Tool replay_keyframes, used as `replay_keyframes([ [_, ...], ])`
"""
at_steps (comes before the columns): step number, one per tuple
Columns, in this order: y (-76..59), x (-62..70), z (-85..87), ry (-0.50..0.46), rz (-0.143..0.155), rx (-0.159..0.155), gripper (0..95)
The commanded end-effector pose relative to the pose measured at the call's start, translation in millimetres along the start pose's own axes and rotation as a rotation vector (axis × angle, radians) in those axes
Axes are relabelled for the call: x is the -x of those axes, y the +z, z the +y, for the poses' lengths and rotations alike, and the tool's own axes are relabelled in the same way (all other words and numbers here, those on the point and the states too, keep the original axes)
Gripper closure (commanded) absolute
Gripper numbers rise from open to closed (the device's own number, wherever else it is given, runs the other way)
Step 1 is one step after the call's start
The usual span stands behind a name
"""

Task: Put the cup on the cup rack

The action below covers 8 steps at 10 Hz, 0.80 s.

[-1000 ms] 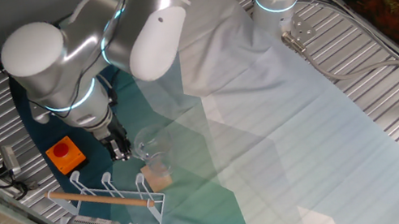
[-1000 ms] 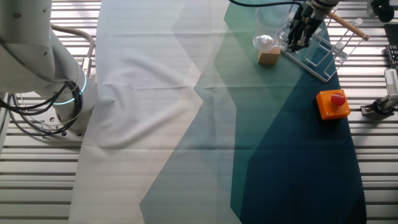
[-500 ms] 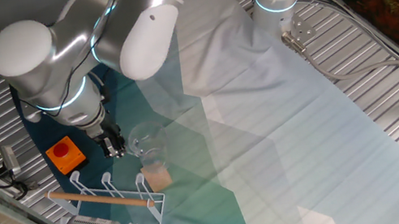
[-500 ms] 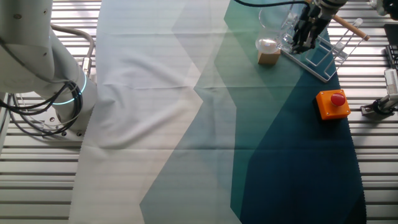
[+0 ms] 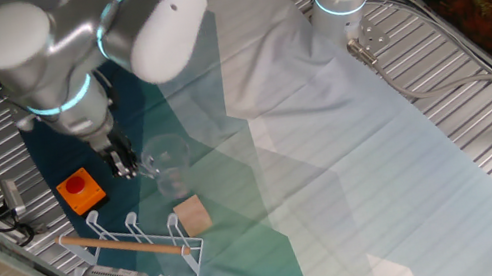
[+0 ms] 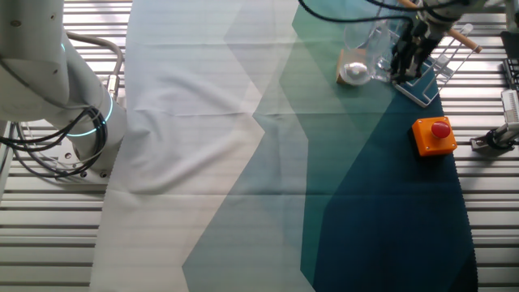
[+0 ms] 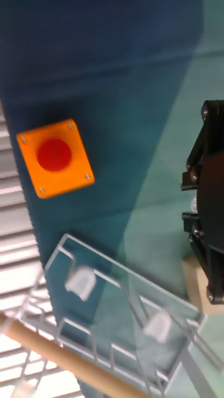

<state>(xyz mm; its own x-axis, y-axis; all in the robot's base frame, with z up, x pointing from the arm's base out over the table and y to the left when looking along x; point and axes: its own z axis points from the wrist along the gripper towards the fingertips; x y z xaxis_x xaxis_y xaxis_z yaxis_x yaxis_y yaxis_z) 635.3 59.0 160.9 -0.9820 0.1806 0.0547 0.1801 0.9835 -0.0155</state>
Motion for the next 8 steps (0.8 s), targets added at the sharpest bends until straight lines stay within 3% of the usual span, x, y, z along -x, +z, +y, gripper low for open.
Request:
replay_keyframes([
  [1,3.6,2.5,-17.7,-0.021,-0.019,-0.043,95.0],
  [4,14.3,4.5,-43.9,-0.018,-0.044,-0.052,95.0],
  [6,15.6,5.6,-50.5,-0.013,-0.056,-0.096,95.0],
  [8,15.4,5.4,-51.9,-0.005,-0.098,-0.130,95.0],
])
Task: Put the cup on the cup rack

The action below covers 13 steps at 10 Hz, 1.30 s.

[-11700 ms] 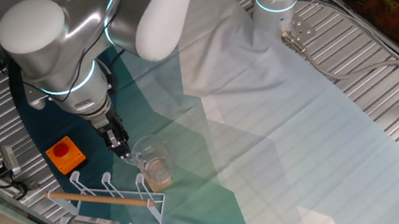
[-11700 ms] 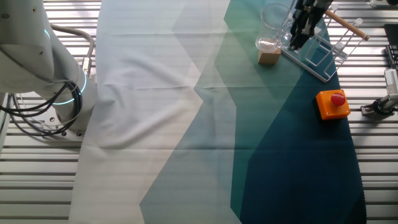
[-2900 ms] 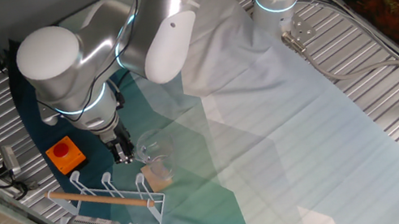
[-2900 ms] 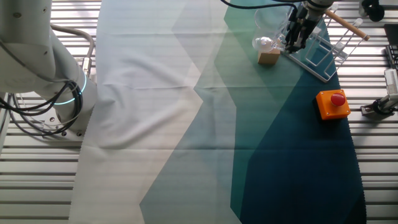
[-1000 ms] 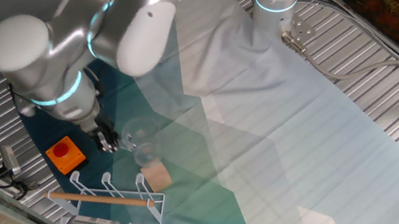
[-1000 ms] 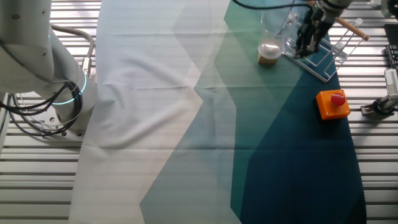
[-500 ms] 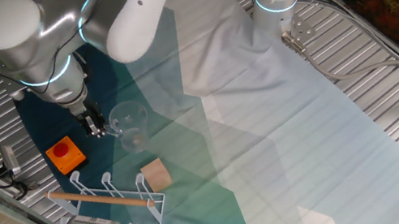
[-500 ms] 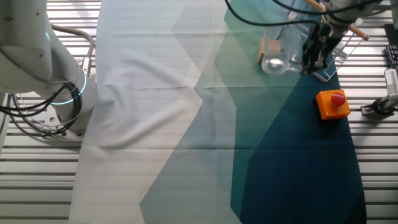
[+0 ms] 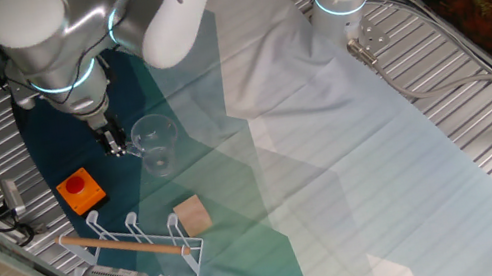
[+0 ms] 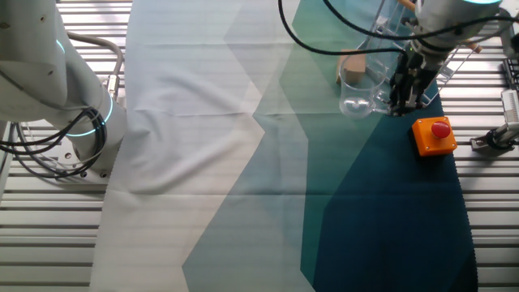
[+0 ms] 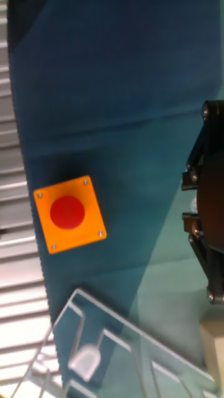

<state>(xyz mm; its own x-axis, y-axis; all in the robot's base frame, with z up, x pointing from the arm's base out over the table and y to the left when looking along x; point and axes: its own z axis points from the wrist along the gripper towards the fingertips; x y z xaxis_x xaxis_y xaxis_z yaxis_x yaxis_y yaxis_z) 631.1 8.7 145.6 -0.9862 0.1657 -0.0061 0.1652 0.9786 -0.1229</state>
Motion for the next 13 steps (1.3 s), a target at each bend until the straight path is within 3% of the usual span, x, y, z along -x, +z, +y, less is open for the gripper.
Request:
replay_keyframes([
  [1,-0.1,-0.4,-2.1,0.021,-0.049,-0.030,95.0],
  [4,6.1,-5.1,-7.8,0.026,-0.058,-0.046,95.0],
  [7,23.6,-19.6,-22.3,-0.014,-0.078,-0.055,95.0],
  [9,26.5,-22.1,-24.5,-0.030,-0.082,-0.079,95.0],
  [10,26.8,-22.6,-25.4,-0.067,-0.095,-0.132,95.0],
  [11,26.8,-22.5,-25.5,-0.081,-0.102,-0.151,95.0],
  [13,26.4,-22.5,-25.8,-0.082,-0.111,-0.156,95.0],
])
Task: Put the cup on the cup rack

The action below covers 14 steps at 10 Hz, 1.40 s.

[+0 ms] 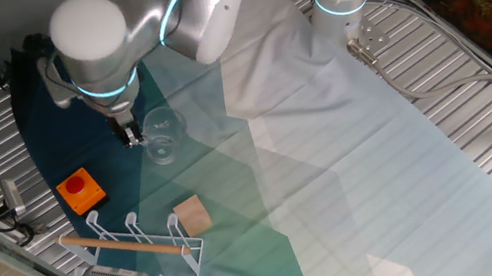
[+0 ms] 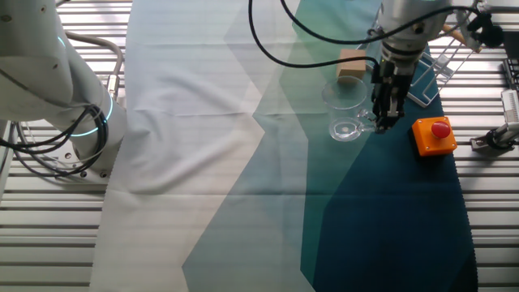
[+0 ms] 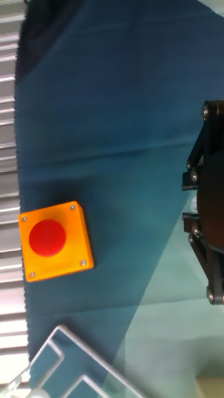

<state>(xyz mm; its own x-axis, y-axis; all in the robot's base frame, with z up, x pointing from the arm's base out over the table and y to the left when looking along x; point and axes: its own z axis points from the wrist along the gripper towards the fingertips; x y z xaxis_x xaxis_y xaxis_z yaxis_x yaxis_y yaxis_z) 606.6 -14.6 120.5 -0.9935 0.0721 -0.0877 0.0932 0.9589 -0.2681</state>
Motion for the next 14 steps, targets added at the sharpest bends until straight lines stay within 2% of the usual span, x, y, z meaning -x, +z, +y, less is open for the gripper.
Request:
replay_keyframes([
  [1,-1.6,-2.0,-2.2,-0.006,-0.015,-0.012,95.0],
  [2,-1.5,-2.0,-2.2,-0.011,-0.023,-0.017,95.0],
  [3,-1.7,-2.0,-2.2,-0.014,-0.047,-0.017,95.0],
  [8,-2.1,-1.8,0.4,0.000,-0.057,-0.011,95.0],
  [10,-3.2,-1.3,1.6,0.003,-0.077,-0.012,95.0],
  [14,-3.7,-0.8,2.2,-0.006,-0.089,-0.016,95.0],
])
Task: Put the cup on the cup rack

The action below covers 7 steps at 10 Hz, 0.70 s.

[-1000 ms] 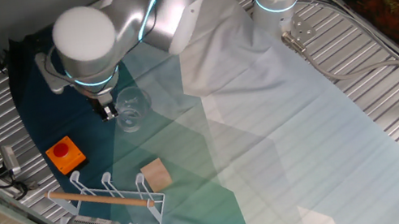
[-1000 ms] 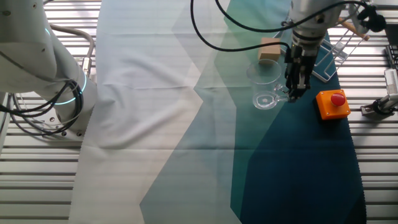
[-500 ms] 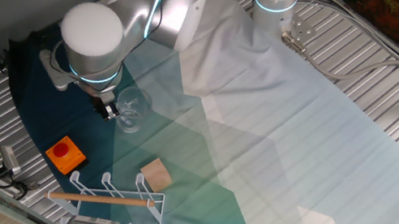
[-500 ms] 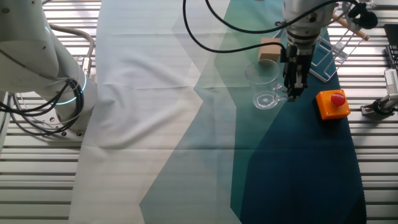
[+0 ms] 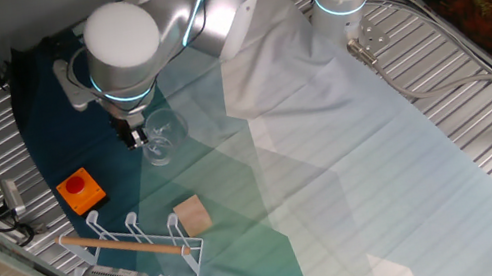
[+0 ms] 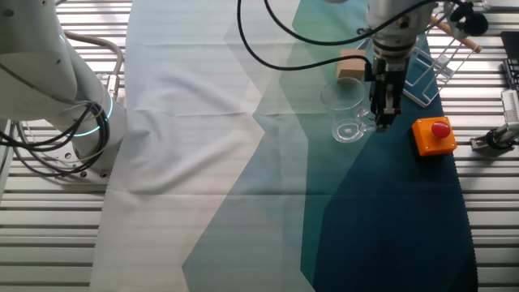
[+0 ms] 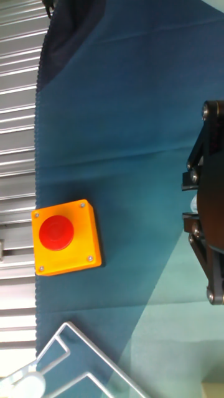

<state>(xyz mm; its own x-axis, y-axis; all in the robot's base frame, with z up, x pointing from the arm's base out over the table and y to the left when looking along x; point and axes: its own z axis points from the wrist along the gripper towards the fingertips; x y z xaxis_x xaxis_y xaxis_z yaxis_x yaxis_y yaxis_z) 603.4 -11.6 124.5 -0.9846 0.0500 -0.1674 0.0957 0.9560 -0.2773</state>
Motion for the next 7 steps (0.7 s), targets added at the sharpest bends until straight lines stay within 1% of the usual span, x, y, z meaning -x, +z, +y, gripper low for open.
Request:
replay_keyframes([
  [1,0.8,2.9,1.1,-0.026,-0.010,-0.025,95.0],
  [4,1.1,4.0,1.9,-0.030,0.007,-0.020,95.0],
  [5,3.6,3.8,2.5,-0.032,-0.001,-0.021,95.0],
  [6,4.1,3.7,3.2,-0.025,-0.021,-0.018,95.0],
  [7,3.7,4.2,3.5,-0.021,-0.033,-0.014,95.0],
])
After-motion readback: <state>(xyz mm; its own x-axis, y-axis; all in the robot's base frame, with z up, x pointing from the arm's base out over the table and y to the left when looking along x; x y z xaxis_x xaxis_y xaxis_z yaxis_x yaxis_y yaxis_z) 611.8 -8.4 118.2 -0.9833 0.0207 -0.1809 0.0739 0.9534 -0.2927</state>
